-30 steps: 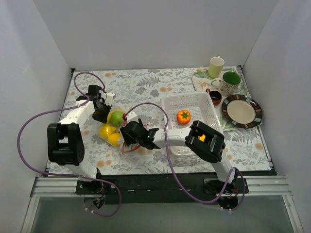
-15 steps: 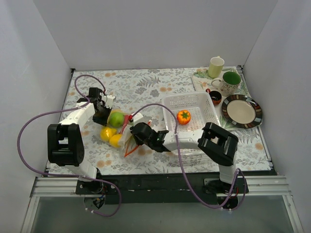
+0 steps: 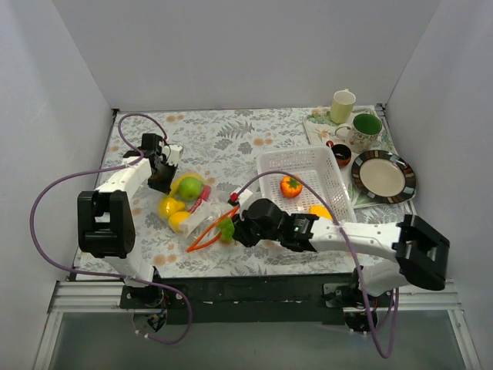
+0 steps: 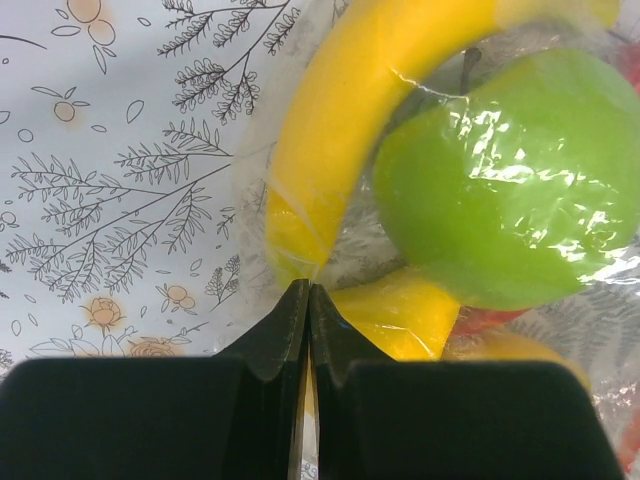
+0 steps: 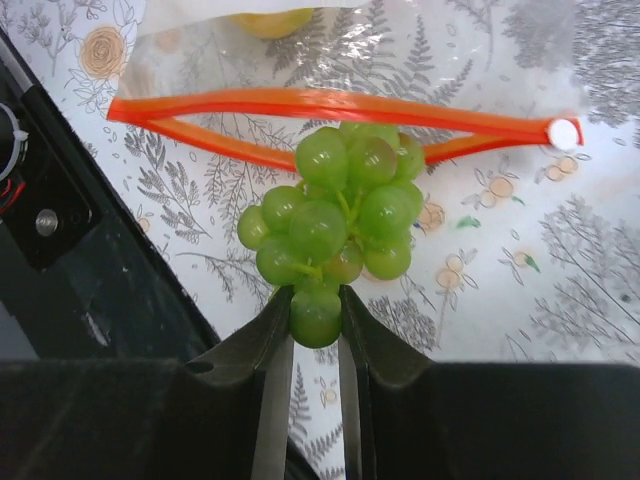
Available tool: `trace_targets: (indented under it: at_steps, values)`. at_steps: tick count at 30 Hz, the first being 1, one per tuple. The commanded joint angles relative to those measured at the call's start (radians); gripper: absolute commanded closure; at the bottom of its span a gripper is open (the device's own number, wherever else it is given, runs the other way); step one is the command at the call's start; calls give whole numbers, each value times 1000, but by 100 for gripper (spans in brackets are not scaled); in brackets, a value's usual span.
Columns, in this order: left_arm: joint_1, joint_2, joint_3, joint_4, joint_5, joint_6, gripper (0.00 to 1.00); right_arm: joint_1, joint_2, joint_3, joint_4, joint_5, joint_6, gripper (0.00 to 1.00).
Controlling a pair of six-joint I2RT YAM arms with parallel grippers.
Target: Open the zip-top bag and remove the fake food
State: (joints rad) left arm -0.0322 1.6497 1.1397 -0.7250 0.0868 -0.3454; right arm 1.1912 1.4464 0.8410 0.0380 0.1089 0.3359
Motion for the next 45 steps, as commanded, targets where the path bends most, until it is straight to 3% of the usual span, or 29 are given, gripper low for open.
trace_targets:
  at_steps: [1,12,20,21,24,25,27,28,30,37,43,45]
  values:
    - [-3,-28,15,9,-4,-6,100,-7,-188,-17,-130,63,-31,73]
    - [-3,-36,-3,9,16,-20,100,-90,-564,-94,-246,509,14,73]
    - [-5,-25,6,-2,37,-35,100,-212,-551,-105,-306,623,46,72]
    - [-5,-27,9,-4,41,-35,100,-222,-535,-102,-346,629,58,70]
    - [-11,-30,8,-8,42,-43,100,-235,-466,-85,-420,655,101,44]
    - [-14,-33,2,-4,31,-47,100,-237,-449,-70,-432,667,106,29]
    - [-31,-44,-6,4,8,-53,100,-237,-426,-54,-455,684,117,15]
    - [-34,-45,-11,7,-4,-55,100,-236,-428,-51,-437,680,103,6]
    - [-37,-45,-11,6,-7,-55,100,-235,-454,-52,-376,644,24,2]
    - [-38,-28,-37,18,-39,-58,100,-170,-434,-8,-173,378,-57,2]
    - [-38,-4,-87,44,-103,-61,100,-44,-212,12,-70,278,-58,2]
    - [-38,-7,-109,58,-114,-57,100,-18,-158,23,-14,249,-55,6]
